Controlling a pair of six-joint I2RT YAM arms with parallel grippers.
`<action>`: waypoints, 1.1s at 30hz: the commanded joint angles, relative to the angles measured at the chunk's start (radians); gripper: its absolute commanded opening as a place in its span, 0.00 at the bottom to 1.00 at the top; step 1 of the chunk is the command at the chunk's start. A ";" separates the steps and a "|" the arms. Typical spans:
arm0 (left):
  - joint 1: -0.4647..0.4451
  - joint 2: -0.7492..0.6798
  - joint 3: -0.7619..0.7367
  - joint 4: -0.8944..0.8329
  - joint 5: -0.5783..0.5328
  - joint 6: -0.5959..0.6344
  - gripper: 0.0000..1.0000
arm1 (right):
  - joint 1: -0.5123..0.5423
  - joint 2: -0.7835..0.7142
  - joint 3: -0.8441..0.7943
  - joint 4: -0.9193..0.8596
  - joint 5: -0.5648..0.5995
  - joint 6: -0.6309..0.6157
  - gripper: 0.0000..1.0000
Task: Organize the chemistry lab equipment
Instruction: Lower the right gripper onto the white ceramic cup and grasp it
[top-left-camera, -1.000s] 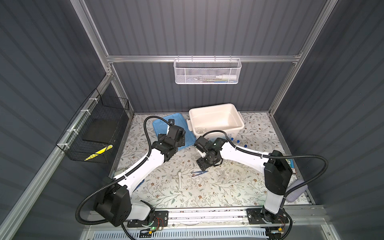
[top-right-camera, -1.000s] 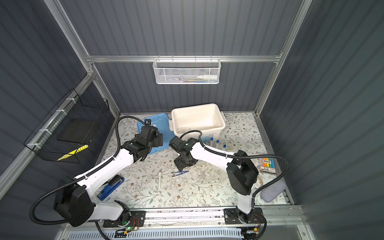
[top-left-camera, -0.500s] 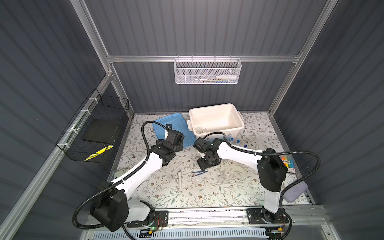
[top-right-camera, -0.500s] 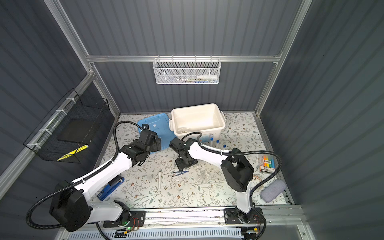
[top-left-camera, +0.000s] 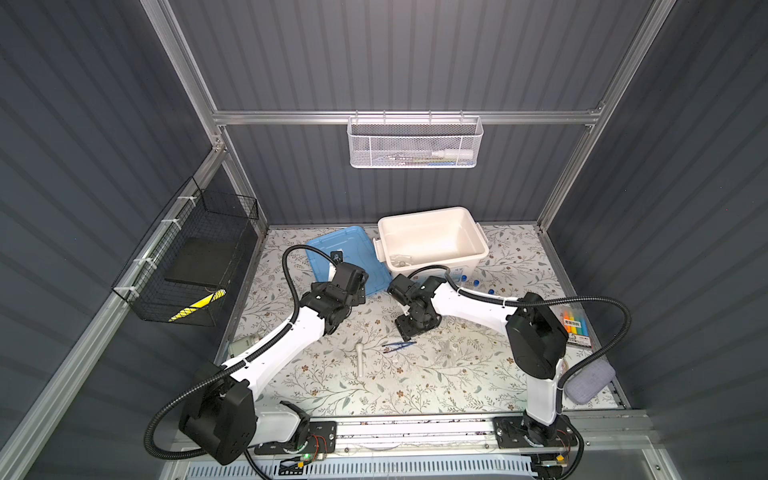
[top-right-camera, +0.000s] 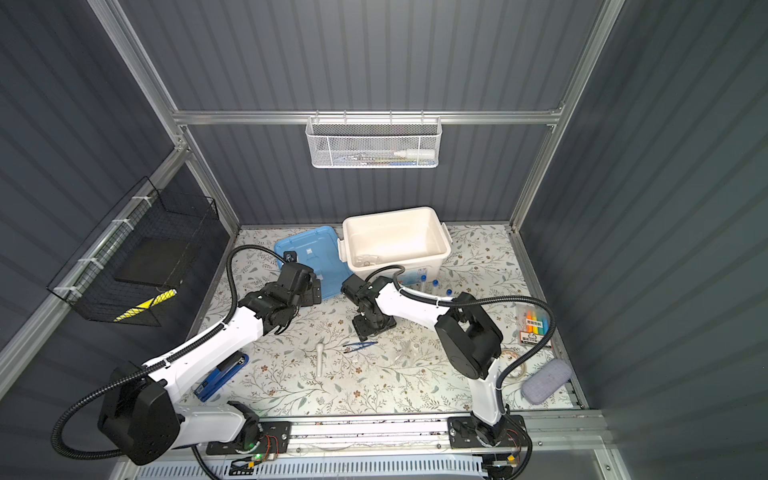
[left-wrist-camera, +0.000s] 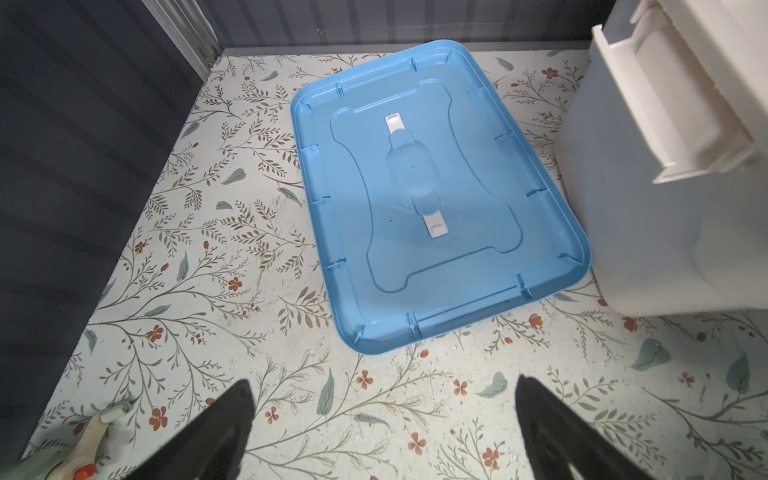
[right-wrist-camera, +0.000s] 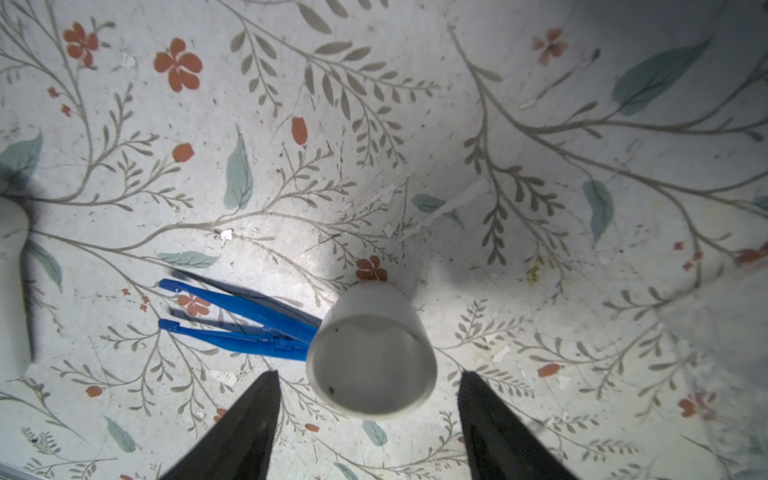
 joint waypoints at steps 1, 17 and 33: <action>0.006 -0.019 -0.008 -0.018 -0.015 -0.015 1.00 | -0.006 0.020 0.016 -0.016 -0.007 0.004 0.68; 0.007 -0.020 -0.020 -0.028 -0.016 -0.021 1.00 | -0.009 0.052 0.033 -0.017 0.003 -0.001 0.60; 0.006 -0.017 -0.029 -0.025 -0.017 -0.029 1.00 | -0.008 0.054 0.030 -0.005 0.013 0.005 0.49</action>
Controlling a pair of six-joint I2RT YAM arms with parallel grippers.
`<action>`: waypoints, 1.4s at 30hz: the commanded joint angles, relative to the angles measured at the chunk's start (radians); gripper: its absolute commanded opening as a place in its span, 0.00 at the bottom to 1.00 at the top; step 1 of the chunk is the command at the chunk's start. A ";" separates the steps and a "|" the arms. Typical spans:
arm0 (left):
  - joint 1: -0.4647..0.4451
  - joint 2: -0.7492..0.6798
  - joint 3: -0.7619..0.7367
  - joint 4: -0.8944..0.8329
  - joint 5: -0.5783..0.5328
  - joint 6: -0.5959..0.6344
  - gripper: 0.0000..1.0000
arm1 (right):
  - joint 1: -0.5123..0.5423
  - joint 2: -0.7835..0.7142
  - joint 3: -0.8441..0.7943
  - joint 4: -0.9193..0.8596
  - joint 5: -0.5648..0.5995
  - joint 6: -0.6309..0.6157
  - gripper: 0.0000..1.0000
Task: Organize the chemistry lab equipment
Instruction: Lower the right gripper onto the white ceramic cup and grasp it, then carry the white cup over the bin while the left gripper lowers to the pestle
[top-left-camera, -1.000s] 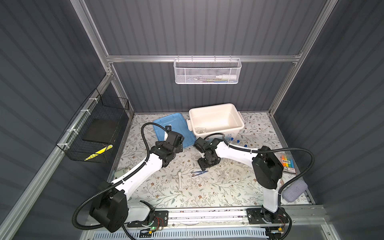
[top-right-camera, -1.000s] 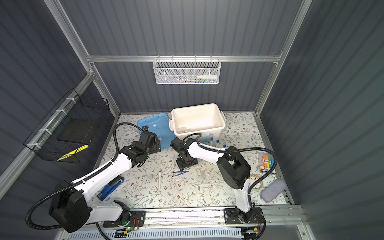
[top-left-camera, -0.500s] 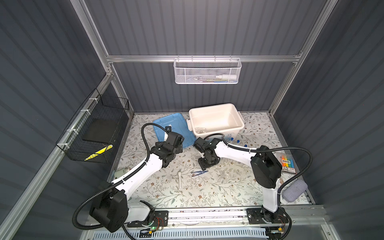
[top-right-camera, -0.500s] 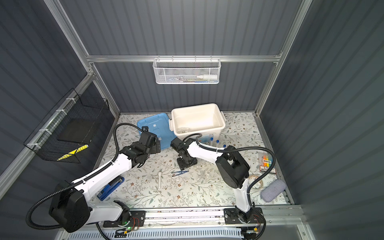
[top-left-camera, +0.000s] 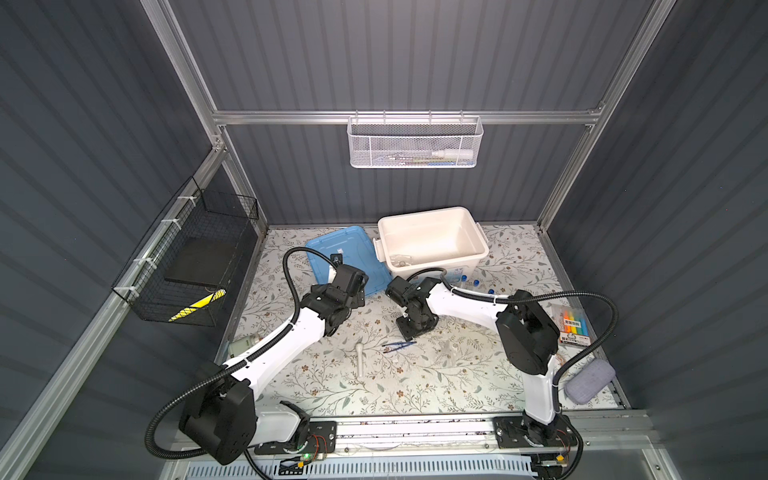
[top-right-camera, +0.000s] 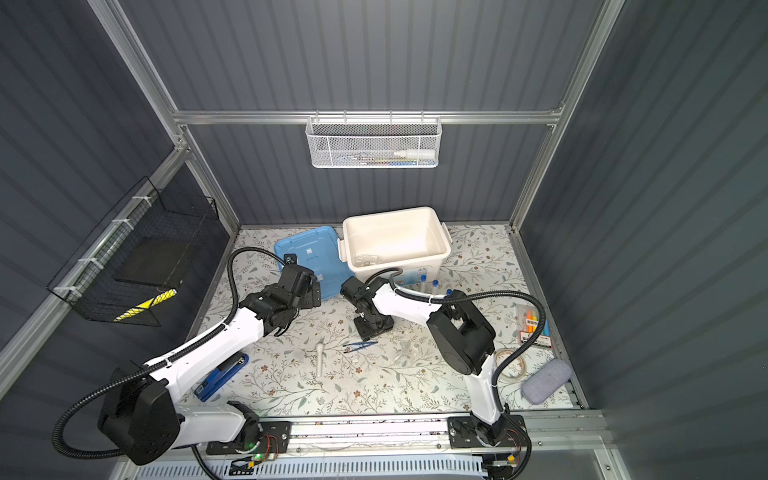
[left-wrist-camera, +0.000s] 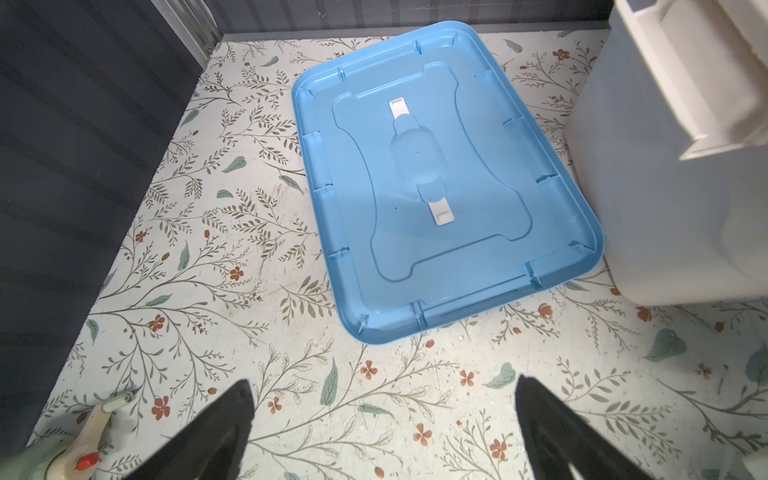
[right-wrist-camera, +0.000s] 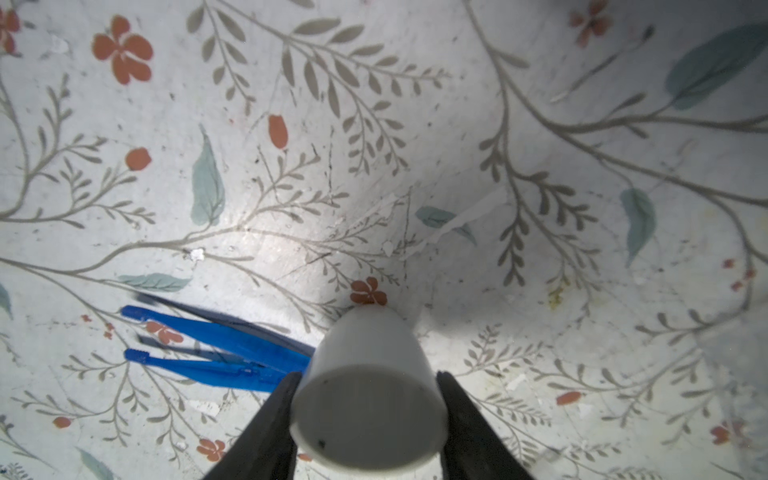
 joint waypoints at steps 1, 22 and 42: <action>0.005 -0.017 -0.011 -0.018 -0.017 -0.021 1.00 | -0.004 0.003 0.016 -0.009 0.015 0.004 0.49; 0.006 -0.009 -0.023 -0.045 -0.010 -0.030 1.00 | -0.005 -0.076 0.003 -0.024 0.050 0.008 0.41; 0.005 -0.042 -0.058 -0.176 0.039 -0.098 1.00 | -0.011 -0.203 0.176 -0.202 0.066 -0.040 0.41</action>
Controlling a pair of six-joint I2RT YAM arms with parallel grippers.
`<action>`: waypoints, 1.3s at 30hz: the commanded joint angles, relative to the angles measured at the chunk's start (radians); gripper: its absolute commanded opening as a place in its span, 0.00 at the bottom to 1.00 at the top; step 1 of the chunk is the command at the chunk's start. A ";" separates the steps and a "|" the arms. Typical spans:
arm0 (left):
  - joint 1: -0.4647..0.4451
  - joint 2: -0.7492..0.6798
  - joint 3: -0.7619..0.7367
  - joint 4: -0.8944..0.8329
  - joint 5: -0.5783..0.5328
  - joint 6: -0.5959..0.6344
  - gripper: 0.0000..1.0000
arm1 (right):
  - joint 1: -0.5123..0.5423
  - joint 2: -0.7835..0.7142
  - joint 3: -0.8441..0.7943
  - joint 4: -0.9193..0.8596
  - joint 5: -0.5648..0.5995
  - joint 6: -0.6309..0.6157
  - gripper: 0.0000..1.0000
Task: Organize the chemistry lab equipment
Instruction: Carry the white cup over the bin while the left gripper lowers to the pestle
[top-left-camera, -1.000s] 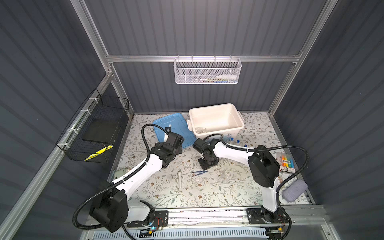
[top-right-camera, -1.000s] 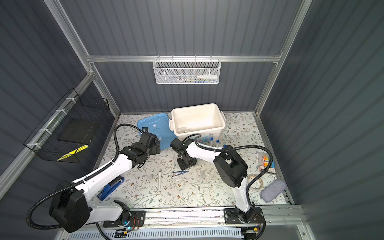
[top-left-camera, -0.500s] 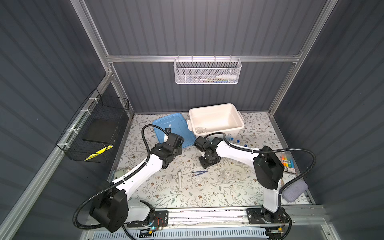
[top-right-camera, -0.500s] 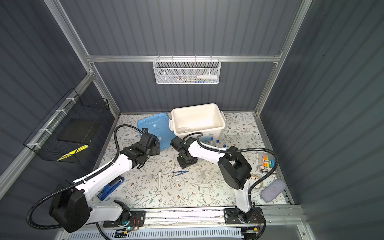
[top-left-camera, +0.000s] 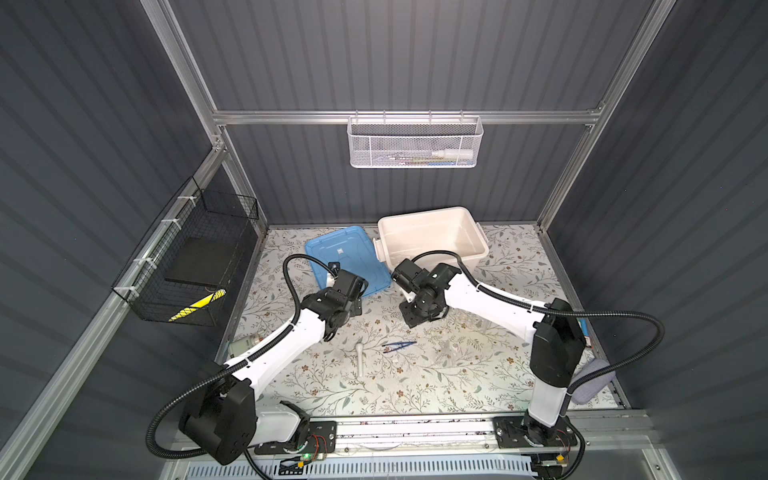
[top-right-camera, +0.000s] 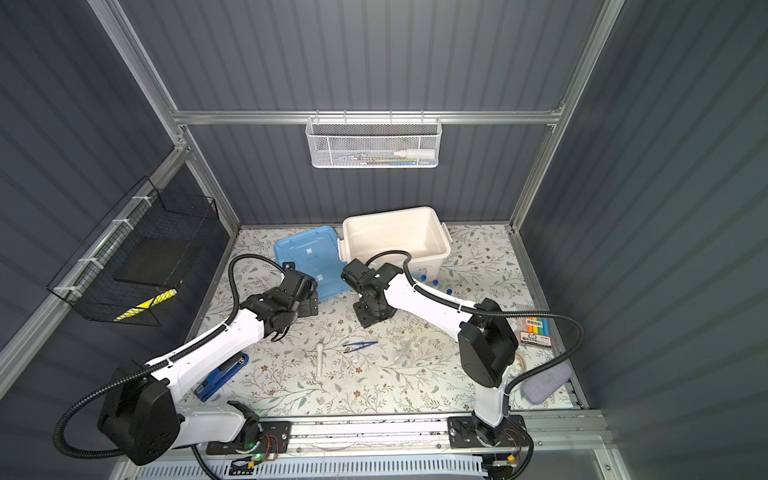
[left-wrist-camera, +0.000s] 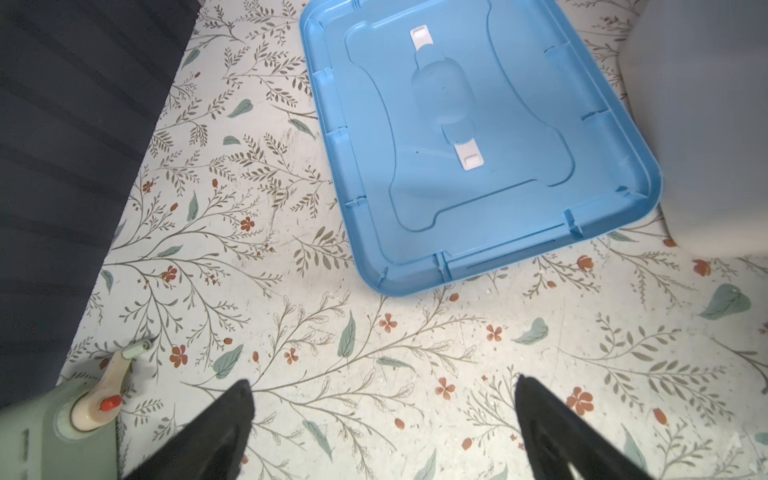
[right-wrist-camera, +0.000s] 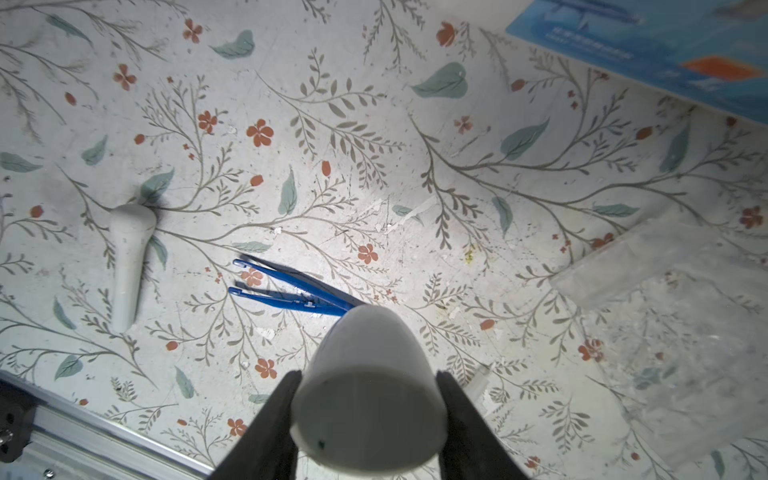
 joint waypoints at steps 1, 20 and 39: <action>0.004 -0.043 -0.031 -0.060 0.027 -0.039 1.00 | -0.013 -0.032 0.073 -0.077 0.024 -0.028 0.42; -0.058 -0.116 -0.105 -0.127 0.136 -0.146 1.00 | -0.194 -0.050 0.352 -0.197 0.093 -0.202 0.41; -0.165 -0.105 -0.171 -0.127 0.167 -0.282 1.00 | -0.403 0.274 0.673 -0.135 -0.046 -0.332 0.40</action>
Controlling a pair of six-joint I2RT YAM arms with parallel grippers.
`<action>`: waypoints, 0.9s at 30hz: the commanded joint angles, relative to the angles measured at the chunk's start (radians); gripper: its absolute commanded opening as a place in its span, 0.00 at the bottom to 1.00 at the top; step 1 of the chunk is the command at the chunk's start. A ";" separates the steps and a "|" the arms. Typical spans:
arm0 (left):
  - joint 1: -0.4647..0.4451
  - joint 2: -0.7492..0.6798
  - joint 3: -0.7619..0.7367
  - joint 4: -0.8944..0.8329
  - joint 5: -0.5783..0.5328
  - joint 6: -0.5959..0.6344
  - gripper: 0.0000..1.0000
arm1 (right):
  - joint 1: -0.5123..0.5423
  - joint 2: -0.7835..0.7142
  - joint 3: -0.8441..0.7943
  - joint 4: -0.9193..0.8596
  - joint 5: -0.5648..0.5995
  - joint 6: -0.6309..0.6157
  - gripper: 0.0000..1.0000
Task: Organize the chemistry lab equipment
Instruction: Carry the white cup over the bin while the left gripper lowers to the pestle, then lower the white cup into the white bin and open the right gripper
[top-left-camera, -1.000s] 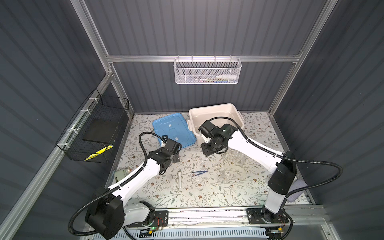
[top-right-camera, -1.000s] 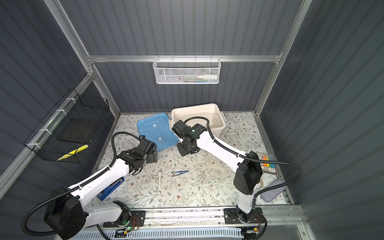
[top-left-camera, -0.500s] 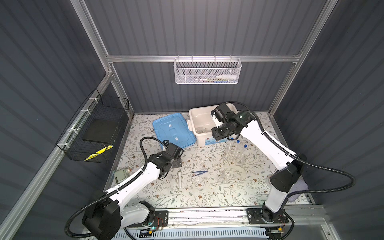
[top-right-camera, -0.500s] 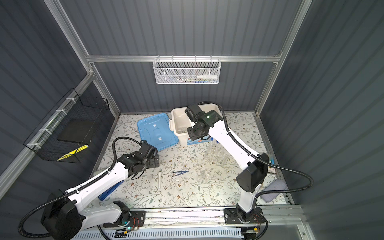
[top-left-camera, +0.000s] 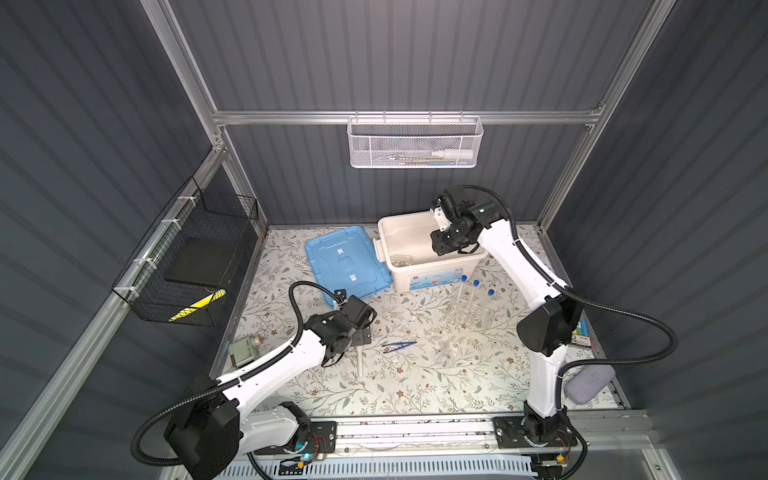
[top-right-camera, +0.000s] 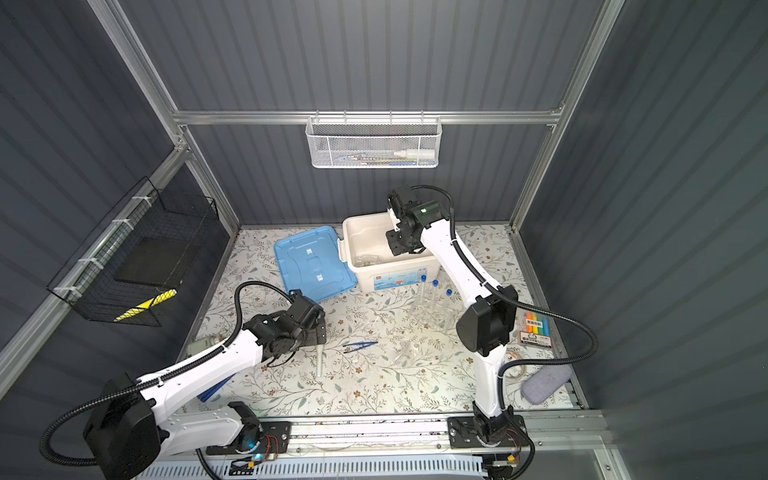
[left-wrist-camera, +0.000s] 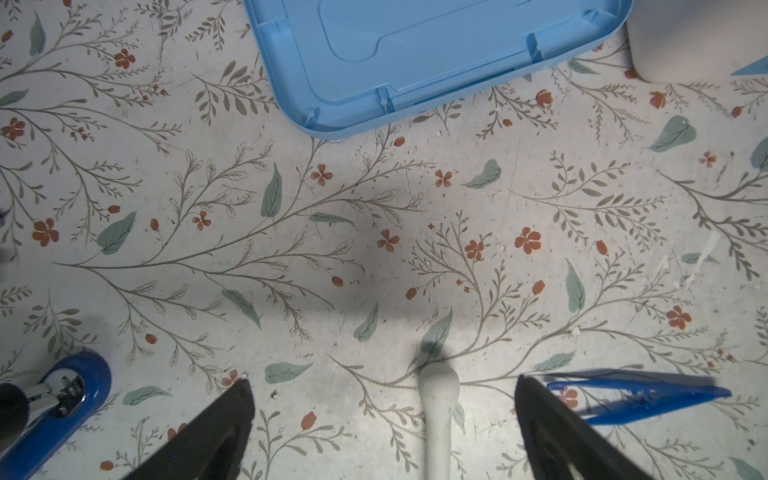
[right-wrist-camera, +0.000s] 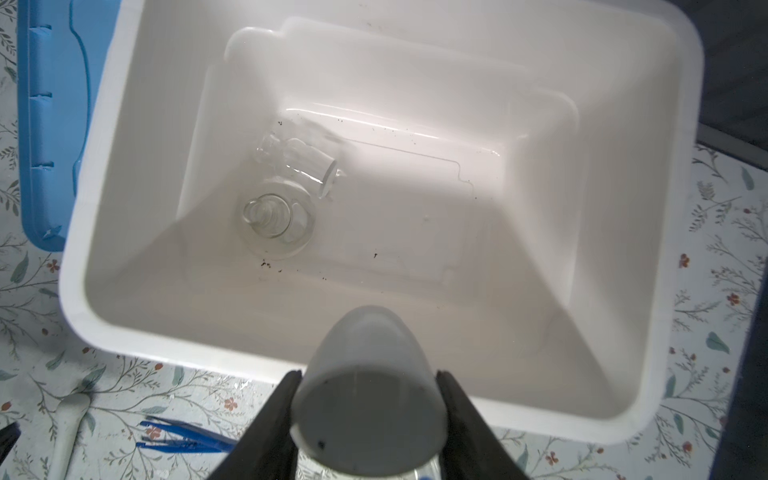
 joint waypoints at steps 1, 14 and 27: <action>-0.009 -0.006 -0.026 -0.027 0.019 -0.042 1.00 | -0.018 0.056 0.068 0.005 -0.065 -0.031 0.40; -0.018 0.007 -0.047 -0.032 0.022 -0.054 1.00 | -0.069 0.250 0.207 0.006 -0.198 -0.025 0.40; -0.033 0.019 -0.058 -0.024 0.031 -0.075 1.00 | -0.092 0.367 0.283 -0.001 -0.240 -0.001 0.38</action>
